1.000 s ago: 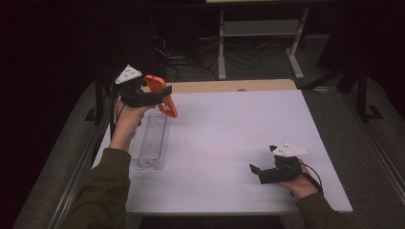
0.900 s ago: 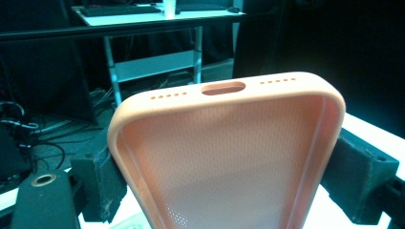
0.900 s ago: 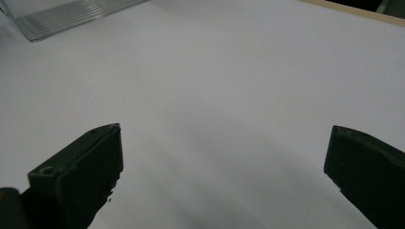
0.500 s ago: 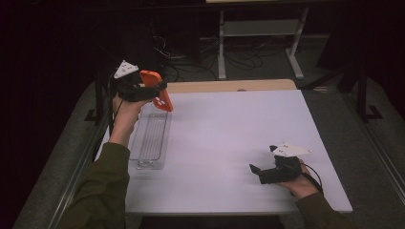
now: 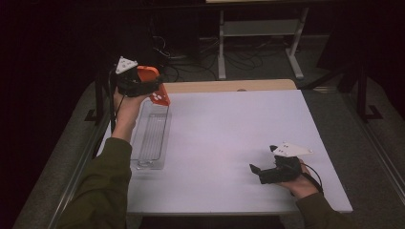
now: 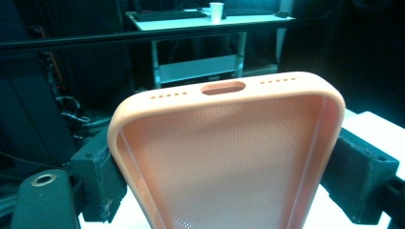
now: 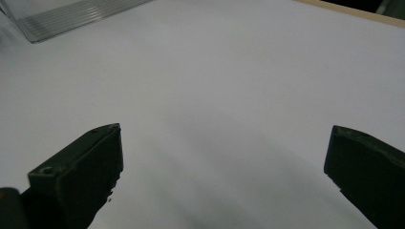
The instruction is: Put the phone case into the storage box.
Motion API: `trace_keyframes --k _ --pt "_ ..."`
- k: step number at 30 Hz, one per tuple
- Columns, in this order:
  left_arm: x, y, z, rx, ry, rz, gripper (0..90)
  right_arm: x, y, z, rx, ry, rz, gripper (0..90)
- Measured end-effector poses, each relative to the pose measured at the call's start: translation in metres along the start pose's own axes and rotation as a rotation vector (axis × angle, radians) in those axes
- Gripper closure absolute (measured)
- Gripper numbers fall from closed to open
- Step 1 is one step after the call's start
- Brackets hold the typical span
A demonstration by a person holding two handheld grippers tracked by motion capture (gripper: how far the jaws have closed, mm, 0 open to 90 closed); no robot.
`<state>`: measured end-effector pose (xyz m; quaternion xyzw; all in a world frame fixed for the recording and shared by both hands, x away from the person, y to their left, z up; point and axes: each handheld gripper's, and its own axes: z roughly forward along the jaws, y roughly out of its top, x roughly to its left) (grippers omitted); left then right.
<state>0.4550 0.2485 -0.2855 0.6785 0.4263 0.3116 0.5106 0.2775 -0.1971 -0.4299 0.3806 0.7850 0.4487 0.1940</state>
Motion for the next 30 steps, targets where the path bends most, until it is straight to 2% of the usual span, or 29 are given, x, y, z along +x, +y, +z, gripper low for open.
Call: trace_keyframes --k 3,7,10,18,22,24,30 --pt "0.003 -0.002 0.004 0.009 0.025 0.003 13.7 0.0 0.0 0.0 0.001 0.0 0.0 0.0" --pt "0.006 -0.006 0.011 0.014 0.056 -0.019 13.7 0.0 0.0 0.0 -0.001 0.001 0.0 0.0" --pt "0.008 -0.009 0.016 0.032 0.086 -0.005 13.7 0.0 0.0 0.0 -0.003 0.002 0.003 0.0" --pt "0.015 -0.019 0.026 0.06 0.128 -0.027 13.7 0.0 0.0 -0.001 -0.004 0.003 0.011 0.0" --pt "0.015 -0.024 0.03 0.083 0.154 -0.016 13.7 0.0 0.0 -0.001 -0.006 0.003 0.005 0.0" --pt "0.015 -0.026 0.032 0.082 0.166 -0.025 13.7 0.0 0.0 -0.001 -0.009 0.002 -0.001 0.0" --pt "0.013 -0.029 0.036 0.1 0.198 -0.007 13.7 0.0 0.0 -0.001 -0.009 0.003 0.0 0.0"
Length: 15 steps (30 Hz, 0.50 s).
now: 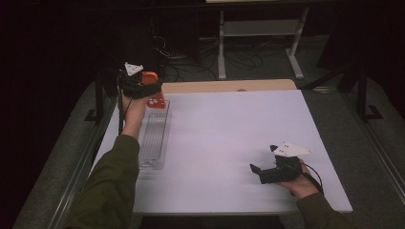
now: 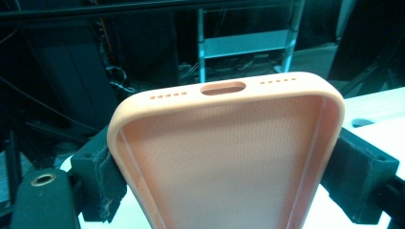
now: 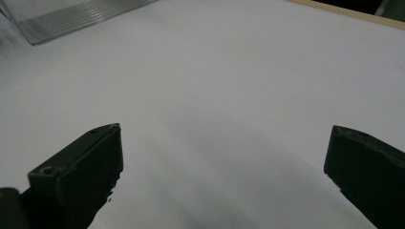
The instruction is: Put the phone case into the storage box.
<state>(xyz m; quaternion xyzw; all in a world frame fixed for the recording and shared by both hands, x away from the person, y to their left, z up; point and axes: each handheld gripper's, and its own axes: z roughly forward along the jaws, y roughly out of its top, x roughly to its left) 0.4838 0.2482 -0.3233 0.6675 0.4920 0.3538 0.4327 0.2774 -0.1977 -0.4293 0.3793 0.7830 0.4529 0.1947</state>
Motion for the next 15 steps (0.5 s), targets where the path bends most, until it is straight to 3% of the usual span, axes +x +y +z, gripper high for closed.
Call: trace_keyframes --k 4,7,8,15 --pt "-0.001 -0.005 0.005 0.013 0.014 -0.019 13.7 0.0 0.0 0.0 0.002 0.0 0.004 0.0" --pt "-0.001 -0.008 0.007 0.033 0.018 -0.006 13.7 0.0 0.0 -0.001 0.0 -0.003 0.005 0.0" --pt "-0.002 -0.01 0.009 0.032 0.019 -0.023 13.7 0.0 0.0 -0.001 0.0 -0.003 0.006 0.0" --pt "-0.002 -0.019 0.016 0.072 0.035 -0.015 13.6 0.0 0.0 -0.001 0.004 -0.001 0.009 0.0"
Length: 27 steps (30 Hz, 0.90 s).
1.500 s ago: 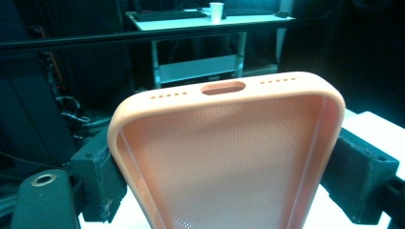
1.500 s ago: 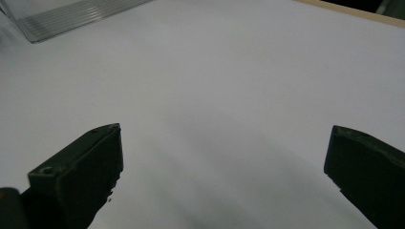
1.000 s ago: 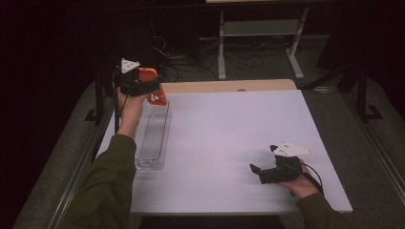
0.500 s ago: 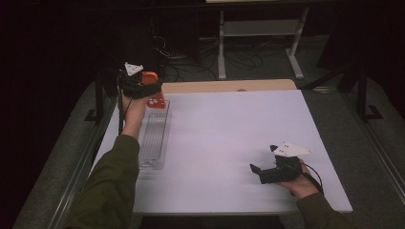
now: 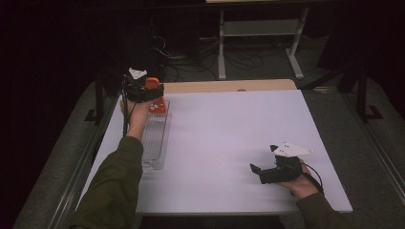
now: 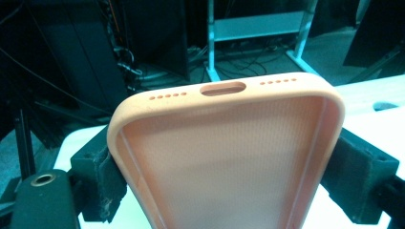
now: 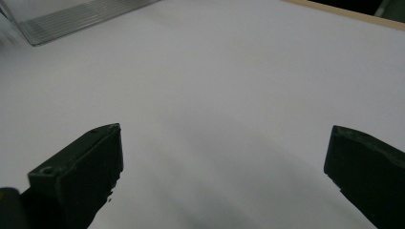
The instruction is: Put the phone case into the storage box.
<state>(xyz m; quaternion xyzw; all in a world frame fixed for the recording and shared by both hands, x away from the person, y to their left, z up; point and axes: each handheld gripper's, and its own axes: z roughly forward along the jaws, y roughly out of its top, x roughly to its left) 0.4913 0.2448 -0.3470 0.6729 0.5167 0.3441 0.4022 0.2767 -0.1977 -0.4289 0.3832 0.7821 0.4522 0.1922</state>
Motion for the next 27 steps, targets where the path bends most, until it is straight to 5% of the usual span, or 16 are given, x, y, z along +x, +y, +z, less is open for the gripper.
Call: trace_keyframes --k 4,27 --pt "-0.001 -0.003 0.004 0.026 0.021 0.026 13.6 0.0 0.0 0.0 0.001 0.0 0.001 0.0" --pt "-0.006 -0.018 0.021 0.098 0.04 0.015 13.5 0.0 0.0 0.0 -0.005 -0.001 -0.006 0.0"
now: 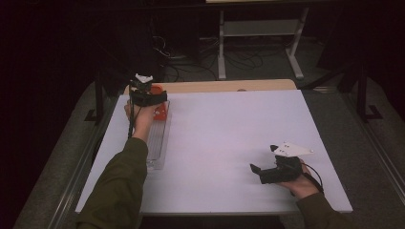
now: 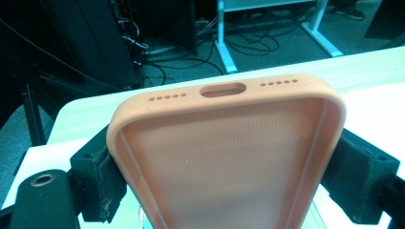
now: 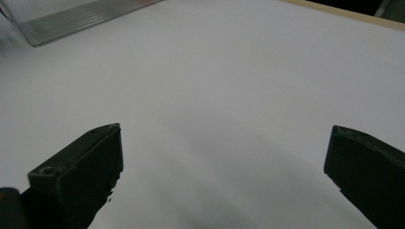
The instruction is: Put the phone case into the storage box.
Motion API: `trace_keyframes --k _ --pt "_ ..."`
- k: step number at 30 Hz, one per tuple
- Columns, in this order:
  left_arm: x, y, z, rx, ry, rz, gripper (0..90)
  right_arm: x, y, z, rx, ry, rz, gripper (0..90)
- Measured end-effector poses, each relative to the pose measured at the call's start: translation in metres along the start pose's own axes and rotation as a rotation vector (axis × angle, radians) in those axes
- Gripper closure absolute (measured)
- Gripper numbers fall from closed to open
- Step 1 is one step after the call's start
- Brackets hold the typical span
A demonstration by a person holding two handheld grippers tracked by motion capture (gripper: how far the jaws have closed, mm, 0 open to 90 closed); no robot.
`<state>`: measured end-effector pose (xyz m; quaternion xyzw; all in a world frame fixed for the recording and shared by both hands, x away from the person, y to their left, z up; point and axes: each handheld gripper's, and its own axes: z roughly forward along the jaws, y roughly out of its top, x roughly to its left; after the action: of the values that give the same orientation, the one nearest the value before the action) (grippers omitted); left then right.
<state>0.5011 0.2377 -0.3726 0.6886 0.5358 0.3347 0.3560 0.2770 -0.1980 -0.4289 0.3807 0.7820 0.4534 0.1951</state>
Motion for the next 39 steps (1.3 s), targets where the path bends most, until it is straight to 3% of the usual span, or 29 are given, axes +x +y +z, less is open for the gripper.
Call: trace_keyframes --k 2,3,19,26,39 --pt "-0.001 0.0 0.002 -0.012 0.0 -0.011 13.5 0.0 0.0 0.0 0.0 0.001 -0.003 0.0" --pt "-0.001 0.0 0.002 0.003 0.007 0.009 13.5 0.0 0.0 0.0 0.0 0.002 -0.002 0.0" --pt "-0.001 0.001 0.017 -0.012 0.044 0.018 12.7 0.0 0.0 -0.001 -0.005 0.005 0.007 0.0" --pt "0.0 0.0 0.021 -0.026 0.034 0.034 12.2 0.0 0.0 -0.001 -0.006 0.005 0.009 0.0" --pt "0.002 -0.002 0.024 -0.031 0.011 0.028 5.1 0.0 0.0 0.0 -0.005 0.001 0.005 0.0"
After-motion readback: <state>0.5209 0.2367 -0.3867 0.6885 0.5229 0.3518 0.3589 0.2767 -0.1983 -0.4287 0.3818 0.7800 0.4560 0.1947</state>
